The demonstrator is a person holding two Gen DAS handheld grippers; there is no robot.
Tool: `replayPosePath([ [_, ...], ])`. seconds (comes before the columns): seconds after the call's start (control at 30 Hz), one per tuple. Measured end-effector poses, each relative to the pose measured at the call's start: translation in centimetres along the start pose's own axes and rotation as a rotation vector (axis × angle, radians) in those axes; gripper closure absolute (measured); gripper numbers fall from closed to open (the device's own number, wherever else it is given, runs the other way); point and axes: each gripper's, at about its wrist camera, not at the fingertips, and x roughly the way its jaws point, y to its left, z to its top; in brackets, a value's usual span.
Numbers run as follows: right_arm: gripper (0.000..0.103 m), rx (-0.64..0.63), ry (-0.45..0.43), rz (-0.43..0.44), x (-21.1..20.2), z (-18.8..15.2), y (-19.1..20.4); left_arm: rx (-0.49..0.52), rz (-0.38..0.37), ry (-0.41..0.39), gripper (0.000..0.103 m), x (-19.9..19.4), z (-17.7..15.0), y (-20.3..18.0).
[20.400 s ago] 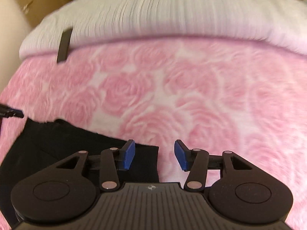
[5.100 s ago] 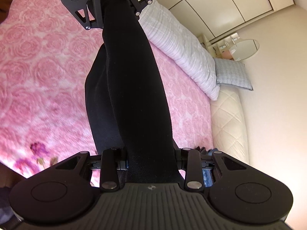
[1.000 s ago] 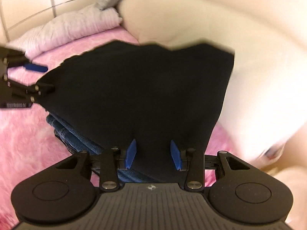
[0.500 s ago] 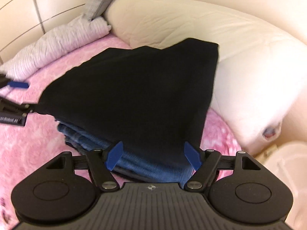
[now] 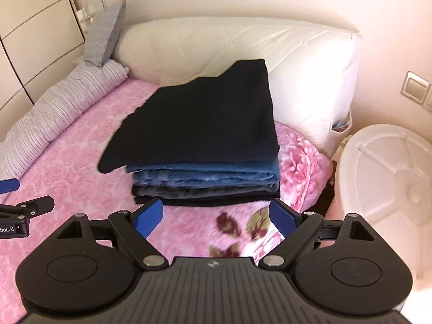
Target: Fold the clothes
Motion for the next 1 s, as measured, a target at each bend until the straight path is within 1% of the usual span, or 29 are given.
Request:
replayPosePath([
  [0.07,0.015,0.018,-0.007,-0.018,-1.7,-0.8,1.1,-0.023,-0.001,-0.010,0.001,-1.5,-0.6,0.9],
  [0.2,0.015,0.031,-0.018,-0.027,-4.3,-1.8,2.9,-0.055,-0.005,-0.004,0.001,-3.9,-1.7,2.0],
  [0.37,0.015,0.002,-0.027,-0.040,-6.4,-2.3,4.2,-0.044,-0.033,-0.017,0.001,-6.3,-2.6,1.9],
  [0.57,0.015,-0.031,-0.034,-0.055,-8.9,-2.8,5.7,-0.060,-0.050,-0.022,0.001,-7.3,-2.4,1.3],
  [0.67,0.015,-0.044,-0.049,-0.080,-9.8,-2.5,5.8,-0.058,-0.065,-0.023,0.001,-7.5,-2.3,0.9],
  [1.0,0.015,-0.047,-0.065,-0.093,-10.6,-2.4,5.3,-0.051,-0.082,-0.019,0.001,-7.3,-2.1,-0.4],
])
